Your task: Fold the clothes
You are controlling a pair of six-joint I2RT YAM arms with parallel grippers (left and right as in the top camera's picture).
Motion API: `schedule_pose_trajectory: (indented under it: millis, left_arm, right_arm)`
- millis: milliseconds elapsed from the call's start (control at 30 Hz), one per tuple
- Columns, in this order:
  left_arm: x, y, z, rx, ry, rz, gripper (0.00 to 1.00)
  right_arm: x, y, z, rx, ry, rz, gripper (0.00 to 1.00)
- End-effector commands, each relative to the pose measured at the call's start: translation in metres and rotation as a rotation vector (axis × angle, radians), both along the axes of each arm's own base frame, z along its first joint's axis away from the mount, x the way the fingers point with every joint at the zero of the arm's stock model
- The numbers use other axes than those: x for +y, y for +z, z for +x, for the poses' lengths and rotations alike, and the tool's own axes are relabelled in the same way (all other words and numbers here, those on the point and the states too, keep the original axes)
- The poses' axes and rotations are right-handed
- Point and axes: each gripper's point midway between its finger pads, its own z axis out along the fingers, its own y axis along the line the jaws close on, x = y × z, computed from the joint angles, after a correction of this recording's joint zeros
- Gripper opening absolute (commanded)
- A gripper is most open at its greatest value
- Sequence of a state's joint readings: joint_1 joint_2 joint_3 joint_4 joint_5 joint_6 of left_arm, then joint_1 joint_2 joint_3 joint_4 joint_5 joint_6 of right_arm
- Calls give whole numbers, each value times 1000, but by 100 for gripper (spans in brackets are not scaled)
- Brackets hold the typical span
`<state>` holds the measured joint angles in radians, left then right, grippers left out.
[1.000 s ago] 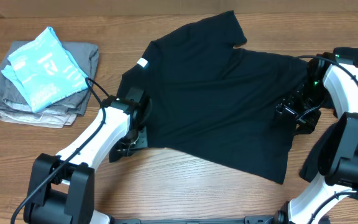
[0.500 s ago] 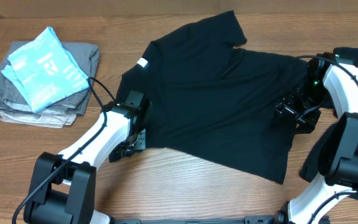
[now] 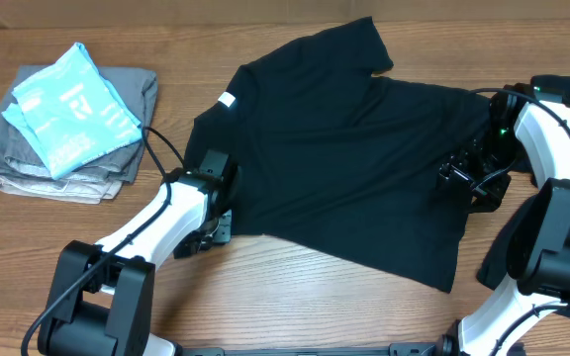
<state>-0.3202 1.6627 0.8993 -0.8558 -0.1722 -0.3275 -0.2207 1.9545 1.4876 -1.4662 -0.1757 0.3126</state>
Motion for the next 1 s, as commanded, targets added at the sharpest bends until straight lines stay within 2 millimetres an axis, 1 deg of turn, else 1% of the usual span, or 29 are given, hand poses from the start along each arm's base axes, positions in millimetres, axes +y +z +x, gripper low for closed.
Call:
schedule_pose_trajectory:
  millis: [0,100,200,467,533,567,600,667,800,900,967]
  left_arm:
    - [1,4,5,-23,-20,13,14]
    - [0,6,9,-30,-20,9,4]
    - [-2,12,13,-38,-20,7,4]
    - [-14,57,50,-126,7,-23,4]
    - [-16,62,58,-154,20,-33,4]
    - [-17,63,61,-167,26,-37,4]
    - [-18,62,65,-185,28,-43,7]
    - [-20,59,71,-213,29,-53,9]
    - [-25,51,86,-276,28,-74,11]
    - [-24,54,101,-340,33,-58,11]
    - [-22,58,111,-388,38,-47,16]
  right_arm:
    - [1,2,4,-18,9,0,74]
    - [1,2,4,-18,9,0,74]
    - [1,2,4,-18,9,0,73]
    - [0,2,5,-21,9,-1,73]
    - [0,2,5,-21,9,-1,73]
    - [0,2,5,-21,9,-1,73]
    - [0,2,5,-21,9,-1,74]
    - [0,2,5,-21,9,-1,74]
    - [1,2,4,-19,9,0,74]
    - [1,2,4,-16,9,0,73]
    - [1,2,4,-17,9,0,74]
